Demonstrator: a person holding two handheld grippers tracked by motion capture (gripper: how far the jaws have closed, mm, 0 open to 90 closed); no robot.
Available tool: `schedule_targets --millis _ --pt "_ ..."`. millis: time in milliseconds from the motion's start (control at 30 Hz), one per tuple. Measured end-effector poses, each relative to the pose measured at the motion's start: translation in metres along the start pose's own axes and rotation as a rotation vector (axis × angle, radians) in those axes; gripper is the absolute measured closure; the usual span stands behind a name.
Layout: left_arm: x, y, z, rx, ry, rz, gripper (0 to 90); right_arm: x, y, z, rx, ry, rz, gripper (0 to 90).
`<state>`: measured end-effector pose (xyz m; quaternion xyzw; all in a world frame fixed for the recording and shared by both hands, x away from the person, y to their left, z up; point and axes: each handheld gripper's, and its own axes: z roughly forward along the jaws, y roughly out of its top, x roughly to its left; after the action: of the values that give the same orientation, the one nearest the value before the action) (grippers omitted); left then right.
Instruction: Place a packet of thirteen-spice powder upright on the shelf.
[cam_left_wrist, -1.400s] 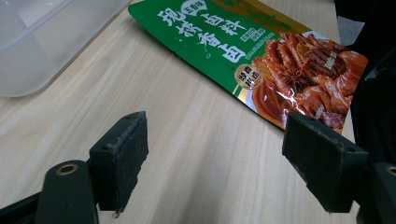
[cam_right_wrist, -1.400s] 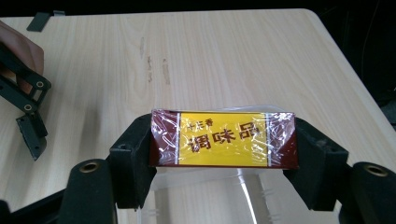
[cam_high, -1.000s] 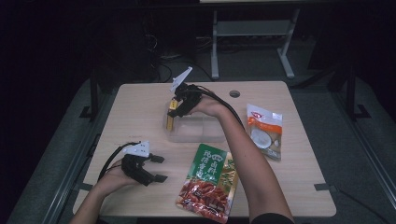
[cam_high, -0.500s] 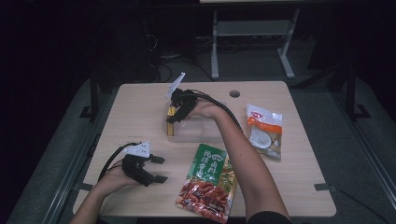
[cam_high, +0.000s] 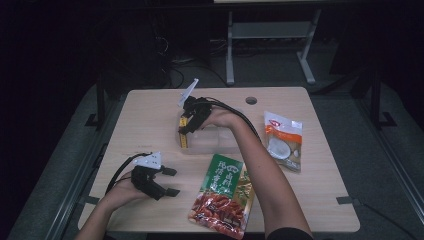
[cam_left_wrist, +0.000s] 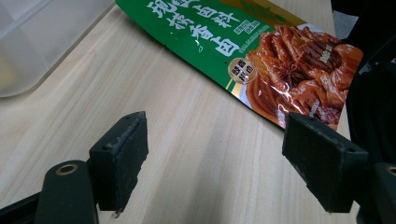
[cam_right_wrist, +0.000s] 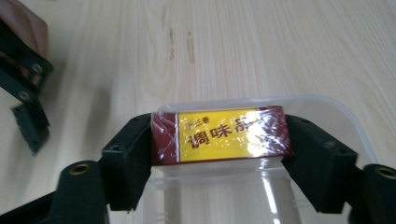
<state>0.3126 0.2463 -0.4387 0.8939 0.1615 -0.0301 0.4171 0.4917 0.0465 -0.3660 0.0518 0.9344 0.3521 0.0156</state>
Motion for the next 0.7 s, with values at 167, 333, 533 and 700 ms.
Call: schedule_targets --millis 167,333,533,700 --pt "0.001 -0.001 0.0 0.002 0.003 0.003 22.0 0.0 0.002 -0.01 -0.04 -0.019 0.026 17.3" --pt "0.002 -0.001 0.0 0.007 0.011 0.0 21.9 0.005 -0.001 -0.027 -0.089 -0.026 0.032 16.5" --pt "0.003 -0.001 -0.003 -0.001 0.034 -0.013 21.6 0.013 -0.009 -0.04 -0.103 -0.039 0.04 16.5" --pt "0.003 -0.002 -0.004 -0.002 0.045 -0.025 21.6 0.021 -0.021 -0.052 -0.11 -0.067 0.074 16.6"
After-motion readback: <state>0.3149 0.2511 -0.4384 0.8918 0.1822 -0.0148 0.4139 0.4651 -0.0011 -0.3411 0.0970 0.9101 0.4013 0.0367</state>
